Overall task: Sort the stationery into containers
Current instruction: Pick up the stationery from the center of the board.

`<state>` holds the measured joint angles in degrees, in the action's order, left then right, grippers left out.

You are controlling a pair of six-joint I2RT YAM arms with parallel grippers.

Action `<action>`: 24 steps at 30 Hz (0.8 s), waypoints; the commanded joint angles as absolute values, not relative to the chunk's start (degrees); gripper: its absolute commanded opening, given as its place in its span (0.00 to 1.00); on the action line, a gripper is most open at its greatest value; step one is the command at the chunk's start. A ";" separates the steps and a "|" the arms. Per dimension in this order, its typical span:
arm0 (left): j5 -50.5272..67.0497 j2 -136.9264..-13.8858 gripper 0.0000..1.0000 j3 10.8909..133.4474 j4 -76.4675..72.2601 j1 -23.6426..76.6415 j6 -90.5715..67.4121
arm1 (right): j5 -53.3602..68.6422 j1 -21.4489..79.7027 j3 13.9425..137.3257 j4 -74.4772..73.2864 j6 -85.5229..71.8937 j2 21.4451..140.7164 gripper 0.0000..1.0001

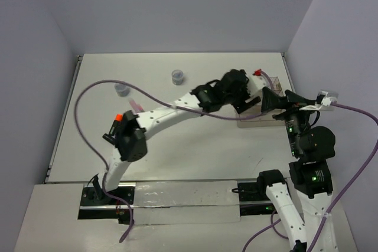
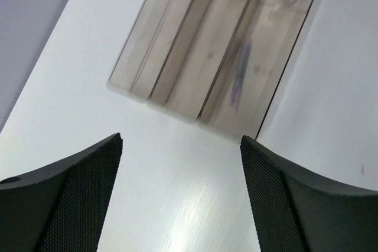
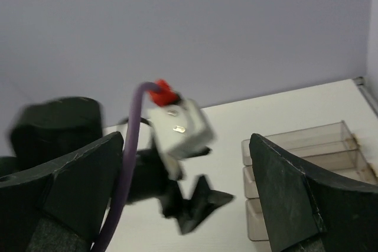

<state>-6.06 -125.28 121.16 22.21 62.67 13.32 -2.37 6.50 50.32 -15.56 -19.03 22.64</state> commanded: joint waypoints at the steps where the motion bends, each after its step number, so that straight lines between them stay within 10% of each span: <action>1: -6.51 -110.77 0.89 112.05 35.00 51.19 4.33 | 1.78 6.24 52.39 -15.03 -20.92 24.52 0.94; 12: 6.33 -83.28 0.87 77.96 49.63 21.04 13.56 | 16.84 10.30 55.14 -20.90 -23.13 43.06 0.88; 24: 1.80 -93.58 0.91 63.64 46.95 3.02 10.91 | 9.89 27.33 55.92 -16.77 -22.76 55.72 0.89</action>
